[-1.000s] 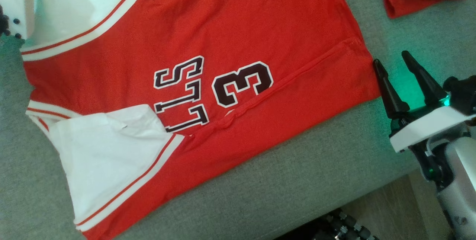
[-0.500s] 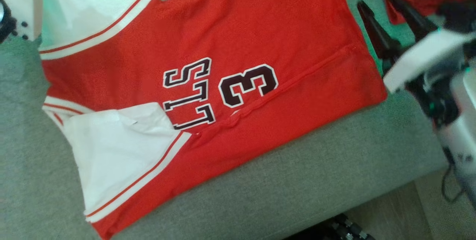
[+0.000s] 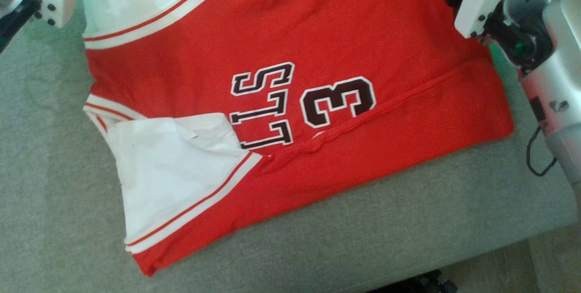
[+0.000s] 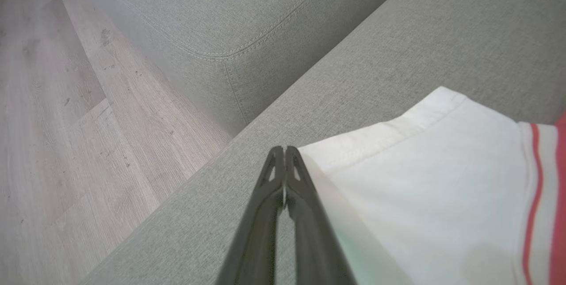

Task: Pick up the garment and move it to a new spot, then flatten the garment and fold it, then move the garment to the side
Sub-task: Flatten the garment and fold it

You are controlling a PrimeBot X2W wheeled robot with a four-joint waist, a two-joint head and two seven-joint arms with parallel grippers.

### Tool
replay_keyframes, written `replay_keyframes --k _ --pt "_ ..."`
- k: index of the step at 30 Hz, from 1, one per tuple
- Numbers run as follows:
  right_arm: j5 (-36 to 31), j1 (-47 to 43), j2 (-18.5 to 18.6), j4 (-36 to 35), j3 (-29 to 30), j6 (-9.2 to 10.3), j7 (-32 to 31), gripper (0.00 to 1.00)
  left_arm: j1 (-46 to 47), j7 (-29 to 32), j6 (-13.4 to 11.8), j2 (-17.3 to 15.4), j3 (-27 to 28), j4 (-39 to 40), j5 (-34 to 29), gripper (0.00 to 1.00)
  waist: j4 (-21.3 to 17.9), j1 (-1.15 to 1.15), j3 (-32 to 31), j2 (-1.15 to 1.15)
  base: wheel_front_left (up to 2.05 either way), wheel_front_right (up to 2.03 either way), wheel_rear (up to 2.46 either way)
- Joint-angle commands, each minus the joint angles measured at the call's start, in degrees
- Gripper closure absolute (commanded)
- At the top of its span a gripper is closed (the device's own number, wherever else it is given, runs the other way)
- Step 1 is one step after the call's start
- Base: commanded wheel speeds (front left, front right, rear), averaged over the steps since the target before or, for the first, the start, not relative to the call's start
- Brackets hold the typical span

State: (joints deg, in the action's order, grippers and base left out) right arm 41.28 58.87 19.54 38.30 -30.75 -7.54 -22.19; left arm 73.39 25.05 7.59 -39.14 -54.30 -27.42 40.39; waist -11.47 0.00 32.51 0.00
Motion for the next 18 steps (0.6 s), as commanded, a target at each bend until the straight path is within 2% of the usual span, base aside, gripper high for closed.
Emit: replay_keyframes --k 1,9,10,13,15,17,18 --pt "0.3 0.92 -0.13 -0.7 -0.09 0.05 0.41 0.0 3.46 -0.43 -0.1 -2.18 2.06 1.23 0.57 1.0 0.61 0.0 0.49 0.0 0.0 0.0 0.0" --pt "1.85 5.8 -0.58 6.03 -2.7 0.05 3.38 0.0 5.78 -2.99 -0.1 -1.91 -0.63 0.72 1.21 1.0 2.55 0.0 1.42 0.0 0.0 0.0 0.0" --pt "2.0 6.24 -0.51 6.72 -3.02 0.05 3.84 0.09 5.98 -3.38 -0.1 -1.86 -0.95 0.6 1.28 1.0 2.73 0.0 1.48 0.0 0.0 0.0 0.0" --pt "2.7 7.29 -0.33 8.53 -4.05 0.05 4.73 0.49 6.56 -4.47 -0.1 -1.64 -1.86 0.11 1.62 1.0 3.23 0.0 1.66 0.0 0.0 0.0 0.0" --pt "3.23 7.9 -0.14 9.52 -4.78 0.05 5.07 0.63 6.98 -5.25 -0.1 -1.5 -2.41 -0.33 1.72 1.0 3.53 0.0 1.77 0.0 0.0 0.0 0.0" --pt "3.57 8.56 0.16 10.41 -5.38 0.05 5.7 0.82 7.32 -5.94 -0.1 -1.34 -2.98 -0.77 1.89 1.0 3.79 0.0 1.87 0.0 0.0 0.0 0.0" --pt "3.68 8.9 0.32 10.82 -5.68 0.05 6.06 0.87 7.48 -6.28 -0.1 -1.27 -3.25 -1.0 1.99 1.0 3.93 0.0 1.93 0.0 0.0 0.0 0.0"
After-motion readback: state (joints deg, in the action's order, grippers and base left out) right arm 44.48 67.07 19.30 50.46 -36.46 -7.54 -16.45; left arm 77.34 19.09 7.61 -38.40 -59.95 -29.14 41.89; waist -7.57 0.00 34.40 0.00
